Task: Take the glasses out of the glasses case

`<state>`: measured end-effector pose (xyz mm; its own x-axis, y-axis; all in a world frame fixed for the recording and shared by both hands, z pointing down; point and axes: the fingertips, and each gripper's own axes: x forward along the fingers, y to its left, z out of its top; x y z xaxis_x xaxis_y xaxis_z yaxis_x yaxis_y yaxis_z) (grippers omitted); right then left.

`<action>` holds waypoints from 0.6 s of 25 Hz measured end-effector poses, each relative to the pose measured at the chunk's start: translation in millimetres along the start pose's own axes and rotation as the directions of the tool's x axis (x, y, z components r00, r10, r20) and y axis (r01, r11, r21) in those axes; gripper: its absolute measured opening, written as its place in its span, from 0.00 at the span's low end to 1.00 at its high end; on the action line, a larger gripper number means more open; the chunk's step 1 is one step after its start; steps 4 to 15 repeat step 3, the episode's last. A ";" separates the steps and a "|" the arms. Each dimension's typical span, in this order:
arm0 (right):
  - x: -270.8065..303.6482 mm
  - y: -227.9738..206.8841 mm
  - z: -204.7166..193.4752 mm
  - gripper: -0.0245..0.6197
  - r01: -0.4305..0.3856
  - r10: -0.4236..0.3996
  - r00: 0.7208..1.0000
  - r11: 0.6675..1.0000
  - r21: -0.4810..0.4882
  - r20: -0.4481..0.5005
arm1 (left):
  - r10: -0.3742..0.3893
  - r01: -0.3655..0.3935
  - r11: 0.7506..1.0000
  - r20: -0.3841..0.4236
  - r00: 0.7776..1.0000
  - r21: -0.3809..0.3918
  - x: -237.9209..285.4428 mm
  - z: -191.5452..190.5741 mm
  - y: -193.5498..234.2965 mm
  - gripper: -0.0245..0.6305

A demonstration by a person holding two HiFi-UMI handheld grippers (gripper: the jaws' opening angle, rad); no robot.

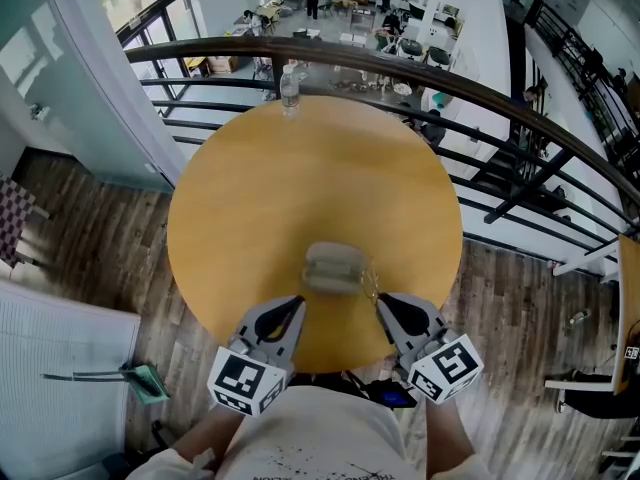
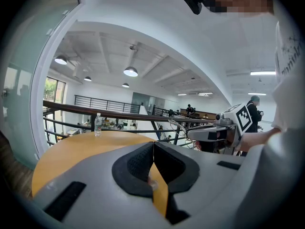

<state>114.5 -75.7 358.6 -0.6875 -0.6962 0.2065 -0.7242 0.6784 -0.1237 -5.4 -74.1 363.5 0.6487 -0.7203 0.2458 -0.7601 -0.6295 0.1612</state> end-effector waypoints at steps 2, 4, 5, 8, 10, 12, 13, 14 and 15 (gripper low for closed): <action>0.1 1.7 0.1 0.08 -0.001 0.001 1.000 1.000 -0.002 -0.002 | -0.001 0.001 1.000 0.000 1.000 0.000 -1.8 0.0 -0.1 0.07; 0.1 2.6 0.2 0.08 -0.001 0.001 1.000 1.000 -0.003 -0.002 | -0.002 0.002 1.000 0.000 1.000 0.000 -2.6 0.0 -0.2 0.07; 0.1 2.6 0.2 0.08 -0.001 0.001 1.000 1.000 -0.003 -0.002 | -0.002 0.002 1.000 0.000 1.000 0.000 -2.6 0.0 -0.2 0.07; 0.1 2.6 0.2 0.08 -0.001 0.001 1.000 1.000 -0.003 -0.002 | -0.002 0.002 1.000 0.000 1.000 0.000 -2.6 0.0 -0.2 0.07; 0.1 2.6 0.2 0.08 -0.001 0.001 1.000 1.000 -0.003 -0.002 | -0.002 0.002 1.000 0.000 1.000 0.000 -2.6 0.0 -0.2 0.07; 0.1 2.6 0.2 0.08 -0.001 0.001 1.000 1.000 -0.003 -0.002 | -0.002 0.002 1.000 0.000 1.000 0.000 -2.6 0.0 -0.2 0.07; 0.1 2.6 0.2 0.08 -0.001 0.001 1.000 1.000 -0.003 -0.002 | -0.002 0.002 1.000 0.000 1.000 0.000 -2.6 0.0 -0.2 0.07; 0.1 2.6 0.2 0.08 -0.001 0.001 1.000 1.000 -0.003 -0.002 | -0.002 0.002 1.000 0.000 1.000 0.000 -2.6 0.0 -0.2 0.07; 0.1 2.6 0.2 0.08 -0.001 0.001 1.000 1.000 -0.003 -0.002 | -0.002 0.002 1.000 0.000 1.000 0.000 -2.6 0.0 -0.2 0.07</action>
